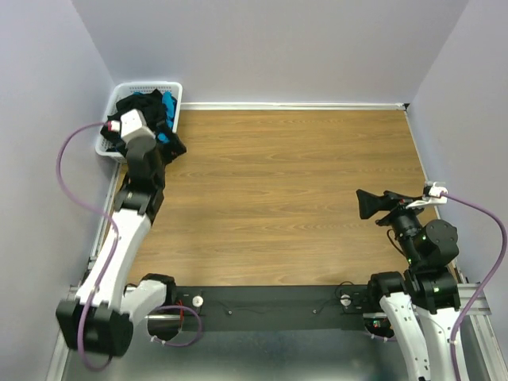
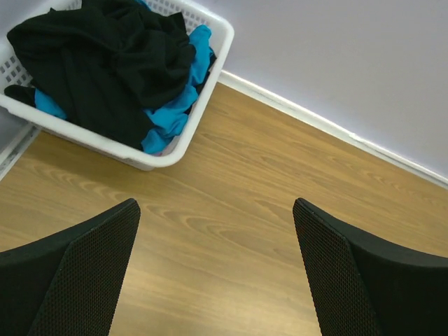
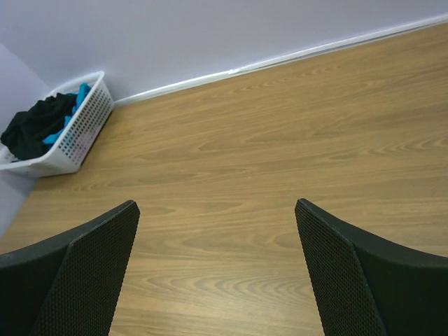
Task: Fold and stack the t-shirts
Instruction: Grab the tshirt from the pile
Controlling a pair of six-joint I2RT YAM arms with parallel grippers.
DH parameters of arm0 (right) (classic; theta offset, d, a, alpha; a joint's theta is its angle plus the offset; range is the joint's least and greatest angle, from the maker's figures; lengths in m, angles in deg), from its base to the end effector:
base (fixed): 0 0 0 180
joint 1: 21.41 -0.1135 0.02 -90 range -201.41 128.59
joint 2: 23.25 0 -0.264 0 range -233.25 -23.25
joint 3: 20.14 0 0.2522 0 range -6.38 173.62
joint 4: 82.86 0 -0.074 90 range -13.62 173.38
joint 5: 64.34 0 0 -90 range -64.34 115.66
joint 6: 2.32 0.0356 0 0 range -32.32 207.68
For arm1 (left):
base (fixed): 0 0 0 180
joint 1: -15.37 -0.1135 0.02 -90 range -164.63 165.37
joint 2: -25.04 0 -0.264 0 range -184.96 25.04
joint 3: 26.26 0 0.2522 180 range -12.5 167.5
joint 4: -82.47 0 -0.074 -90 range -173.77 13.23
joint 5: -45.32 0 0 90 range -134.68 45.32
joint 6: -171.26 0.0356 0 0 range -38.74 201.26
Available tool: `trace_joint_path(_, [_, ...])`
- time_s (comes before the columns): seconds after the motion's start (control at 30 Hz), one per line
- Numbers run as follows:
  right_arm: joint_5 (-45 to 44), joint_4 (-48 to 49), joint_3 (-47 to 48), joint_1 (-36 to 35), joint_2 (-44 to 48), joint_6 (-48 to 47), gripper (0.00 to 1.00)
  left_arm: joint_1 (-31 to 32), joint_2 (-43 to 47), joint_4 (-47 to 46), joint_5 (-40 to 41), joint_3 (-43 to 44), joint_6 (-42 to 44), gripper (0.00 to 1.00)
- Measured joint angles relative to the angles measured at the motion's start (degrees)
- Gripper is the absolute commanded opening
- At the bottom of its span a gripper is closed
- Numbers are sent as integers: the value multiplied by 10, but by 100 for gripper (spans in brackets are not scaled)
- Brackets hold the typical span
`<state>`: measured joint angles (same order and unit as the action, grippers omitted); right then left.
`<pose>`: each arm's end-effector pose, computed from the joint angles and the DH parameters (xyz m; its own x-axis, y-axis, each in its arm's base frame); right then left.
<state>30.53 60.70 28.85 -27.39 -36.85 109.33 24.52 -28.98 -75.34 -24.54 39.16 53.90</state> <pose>0.0777 0.0112 0.3196 -0.0864 0.3606 -0.9287 -0.1682 0.9135 0.3703 0.2168 -0.0225 0.3569 -0.0793 -0.4243 -0.9021 -0.2489 0.8847 -0.3942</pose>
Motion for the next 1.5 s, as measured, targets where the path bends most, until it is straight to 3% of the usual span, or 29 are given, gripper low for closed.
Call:
trace_joint_path(0.27, [0, 3, -9, -10, 7, 24, 100, -111, -275, -14, -9, 170, -17, 99])
trace_joint_path(0.4, [0, 3, -15, -12, 6, 30, 100, -164, -424, 19, -32, 319, -27, 99])
trace_joint_path(0.53, [-1, 3, -17, -12, 5, 34, 100, -185, -550, 57, -51, 438, -30, 99])
trace_joint_path(0.7, [0, 3, -19, -12, -1, 35, 100, -188, -624, 94, -70, 503, -38, 97])
trace_joint_path(0.77, [0, 3, -19, -13, -7, 35, 100, -189, -636, 99, -77, 510, -41, 88])
trace_joint_path(0.83, [0, 3, -19, -13, -11, 35, 100, -190, -644, 105, -87, 511, -46, 71])
trace_joint_path(0.87, [0, 3, -19, -13, -13, 35, 100, -191, -645, 106, -91, 510, -47, 47])
trace_joint_path(0.9, [0, 3, -19, -14, -15, 35, 100, -191, -645, 106, -94, 509, -49, 34])
trace_joint_path(0.93, [0, 3, -19, -14, -17, 35, 100, -192, -645, 101, -99, 508, -48, 10])
trace_joint_path(0.97, [0, 3, -19, -14, -18, 34, 100, -192, -644, 99, -101, 506, -48, 0])
trace_joint_path(1.23, [12, 3, -19, -15, -21, 34, 100, -189, -608, 96, -117, 489, -24, 0])
trace_joint_path(1.4, [21, 3, -10, -15, -26, 34, 100, -155, -497, 108, -93, 486, 7, 0])
trace_joint_path(1.5, [21, 3, 7, -15, -31, 32, 100, -90, -415, 110, -82, 497, 24, 0])
